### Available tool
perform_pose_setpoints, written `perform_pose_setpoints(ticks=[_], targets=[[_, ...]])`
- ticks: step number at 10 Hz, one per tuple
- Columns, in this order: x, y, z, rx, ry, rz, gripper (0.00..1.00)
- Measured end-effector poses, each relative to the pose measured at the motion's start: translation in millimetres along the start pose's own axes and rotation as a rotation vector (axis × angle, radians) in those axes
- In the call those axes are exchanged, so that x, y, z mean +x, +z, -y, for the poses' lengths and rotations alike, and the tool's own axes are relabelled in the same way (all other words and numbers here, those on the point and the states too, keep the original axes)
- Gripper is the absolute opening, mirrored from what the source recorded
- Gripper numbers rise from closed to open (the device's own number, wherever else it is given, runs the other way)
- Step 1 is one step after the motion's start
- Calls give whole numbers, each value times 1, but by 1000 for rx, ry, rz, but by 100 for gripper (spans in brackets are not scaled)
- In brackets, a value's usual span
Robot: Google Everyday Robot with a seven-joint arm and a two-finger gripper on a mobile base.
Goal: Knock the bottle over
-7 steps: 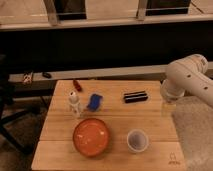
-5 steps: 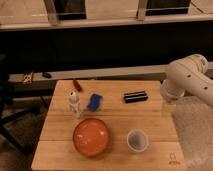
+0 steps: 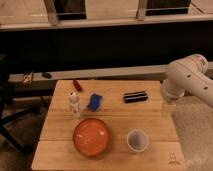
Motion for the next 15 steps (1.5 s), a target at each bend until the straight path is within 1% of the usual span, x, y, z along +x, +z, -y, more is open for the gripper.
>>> perform_pose_setpoints(ticks=[12,14,15], targets=[[0,0,0,0,0,0,80],[-6,-2,3,10,-10,7,80],[-18,-4,7,19,-30,15,80]])
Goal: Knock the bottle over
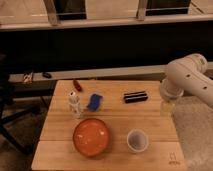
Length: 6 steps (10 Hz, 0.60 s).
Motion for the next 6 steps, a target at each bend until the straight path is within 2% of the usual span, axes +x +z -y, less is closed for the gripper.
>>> perform_pose_setpoints(ticks=[2,6], targets=[[-34,-3,7,12,-31,22,80],[-45,-5,13,31,-69,36,80]])
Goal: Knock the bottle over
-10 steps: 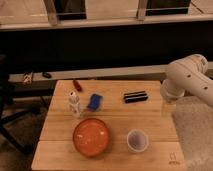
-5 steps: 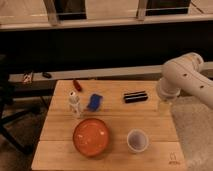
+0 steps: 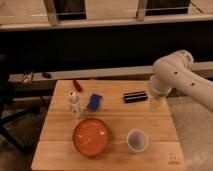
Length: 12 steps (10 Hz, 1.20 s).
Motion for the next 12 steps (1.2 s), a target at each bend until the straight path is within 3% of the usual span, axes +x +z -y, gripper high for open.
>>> perform_pose_setpoints(ticks=[2,3,4,12], targets=[[-17,1,2,4,-15,11,80],[-44,2,5,8,-35,26,80],[-56,2,7,14,-53,33,80],[-122,12,15,33,-147,94,80]])
